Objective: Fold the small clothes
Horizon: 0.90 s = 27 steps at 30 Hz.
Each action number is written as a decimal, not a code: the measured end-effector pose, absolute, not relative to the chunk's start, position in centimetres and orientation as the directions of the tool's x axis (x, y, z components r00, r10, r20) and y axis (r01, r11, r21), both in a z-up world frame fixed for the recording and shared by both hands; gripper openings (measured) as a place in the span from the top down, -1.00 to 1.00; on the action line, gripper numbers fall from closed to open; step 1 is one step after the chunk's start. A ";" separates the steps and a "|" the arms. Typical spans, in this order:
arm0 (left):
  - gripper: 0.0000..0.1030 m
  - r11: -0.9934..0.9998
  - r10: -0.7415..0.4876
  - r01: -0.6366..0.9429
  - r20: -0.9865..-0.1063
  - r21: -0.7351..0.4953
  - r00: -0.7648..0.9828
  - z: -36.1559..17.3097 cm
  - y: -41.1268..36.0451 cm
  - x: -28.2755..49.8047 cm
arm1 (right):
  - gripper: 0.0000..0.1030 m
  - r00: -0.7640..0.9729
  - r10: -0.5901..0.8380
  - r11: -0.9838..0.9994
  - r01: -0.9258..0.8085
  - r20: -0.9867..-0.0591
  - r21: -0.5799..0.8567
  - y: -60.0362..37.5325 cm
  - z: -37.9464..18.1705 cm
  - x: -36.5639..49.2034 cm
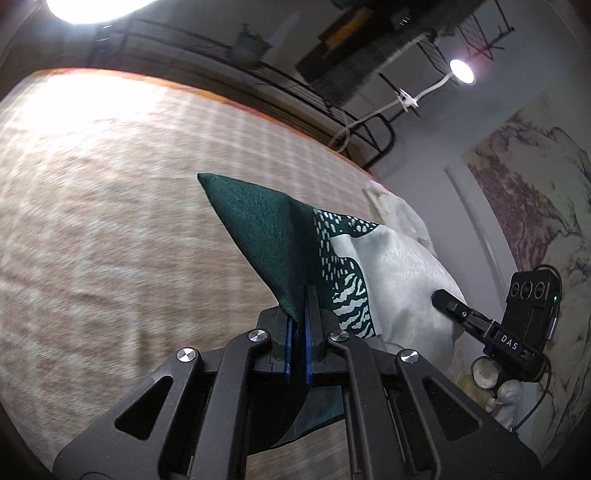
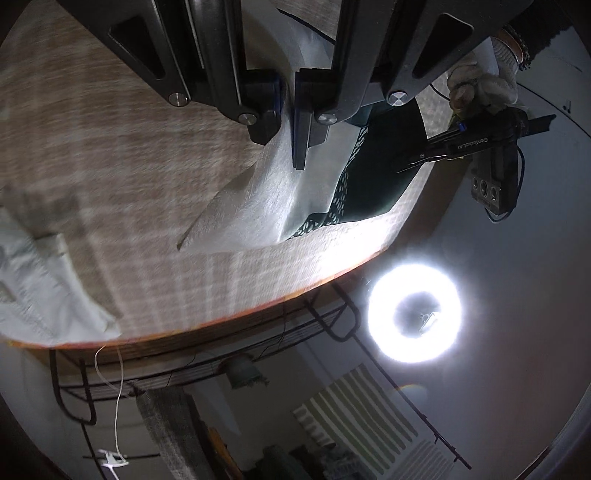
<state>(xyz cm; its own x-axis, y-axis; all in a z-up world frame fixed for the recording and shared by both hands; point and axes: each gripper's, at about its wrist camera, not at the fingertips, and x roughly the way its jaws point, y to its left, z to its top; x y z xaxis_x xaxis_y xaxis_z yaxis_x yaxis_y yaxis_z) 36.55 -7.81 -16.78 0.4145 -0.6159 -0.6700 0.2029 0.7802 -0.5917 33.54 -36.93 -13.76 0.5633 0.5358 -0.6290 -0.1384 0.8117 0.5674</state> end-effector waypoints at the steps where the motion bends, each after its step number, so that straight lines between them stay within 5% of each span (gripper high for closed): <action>1: 0.96 0.778 -0.621 0.217 -0.667 -0.590 0.412 -16.6 -8.8 36.8 | 0.97 0.567 0.529 0.816 -0.135 -0.632 0.562 -37.5 -13.5 33.6; 27: 0.96 0.708 -0.695 0.491 -0.626 -0.508 0.354 -14.2 -38.7 46.9 | 0.97 0.716 0.219 0.930 0.052 -0.663 0.363 -62.7 -10.8 38.4</action>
<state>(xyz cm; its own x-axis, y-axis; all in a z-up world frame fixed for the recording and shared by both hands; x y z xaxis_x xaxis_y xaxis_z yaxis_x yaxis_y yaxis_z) 46.91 -38.73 -14.24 0.3541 -0.6950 -0.6257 0.4907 0.7077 -0.5083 38.43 -62.69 -10.76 0.7158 0.2187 -0.6632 0.0517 0.9305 0.3627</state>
